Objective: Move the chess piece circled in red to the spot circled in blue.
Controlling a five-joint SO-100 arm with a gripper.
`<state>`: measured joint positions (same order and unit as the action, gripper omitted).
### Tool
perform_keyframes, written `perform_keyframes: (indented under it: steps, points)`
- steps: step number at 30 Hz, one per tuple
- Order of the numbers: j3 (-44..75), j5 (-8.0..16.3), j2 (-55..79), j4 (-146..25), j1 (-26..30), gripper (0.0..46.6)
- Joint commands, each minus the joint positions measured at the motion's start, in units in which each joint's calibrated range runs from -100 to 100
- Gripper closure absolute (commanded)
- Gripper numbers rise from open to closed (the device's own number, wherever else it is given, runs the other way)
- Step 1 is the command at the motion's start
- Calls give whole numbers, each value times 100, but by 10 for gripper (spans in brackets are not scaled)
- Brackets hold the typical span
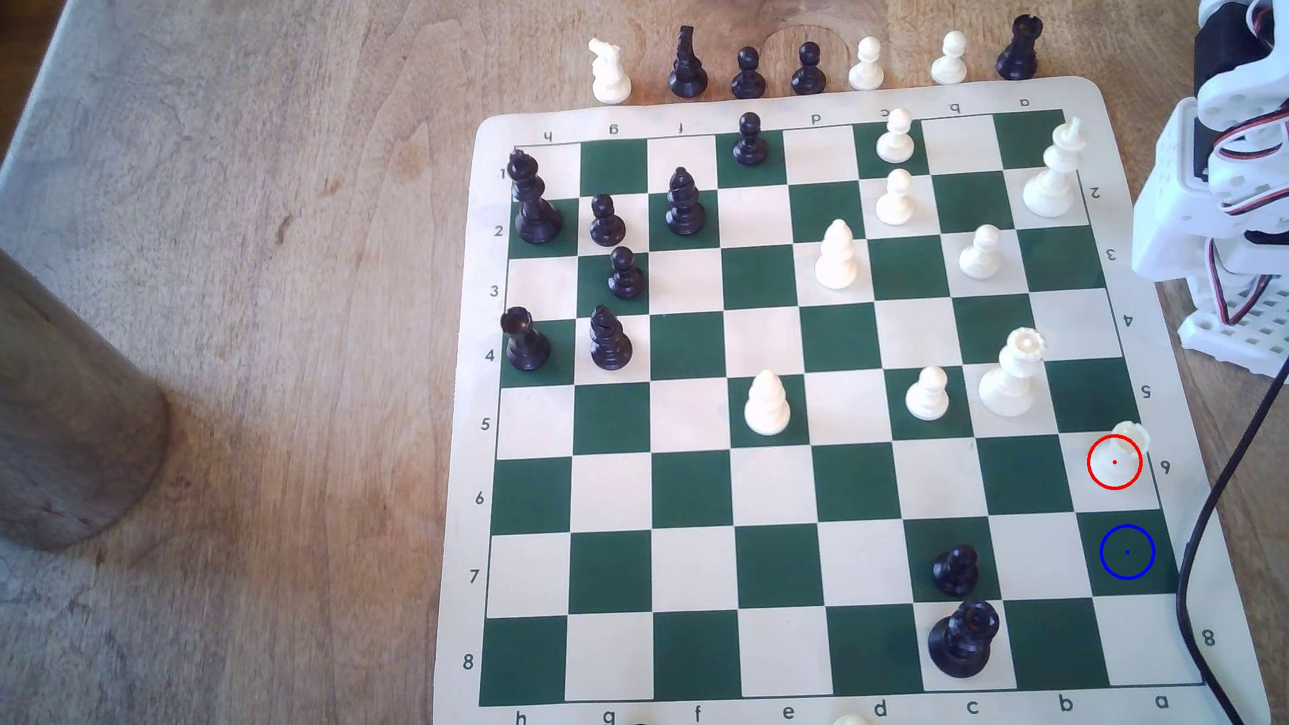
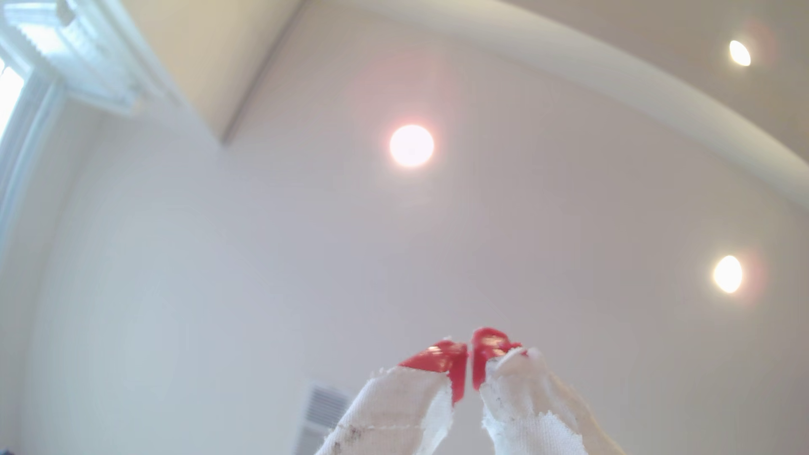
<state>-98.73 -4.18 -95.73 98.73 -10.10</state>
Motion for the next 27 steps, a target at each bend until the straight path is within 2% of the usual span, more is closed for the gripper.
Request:
perform_keyframes:
  steps: [1,10,12,15,20,27]
  points:
    - [254,-20,6,-798,29,464]
    - [2358,-20,6,-4983,326,464]
    - [3038,-15,6,-7055,177,464]
    - [4035,10,6,-9266,-81,464]
    - [5241,20,6,-12256,-441,464]
    - [5721,29,6,-14295,-347,464]
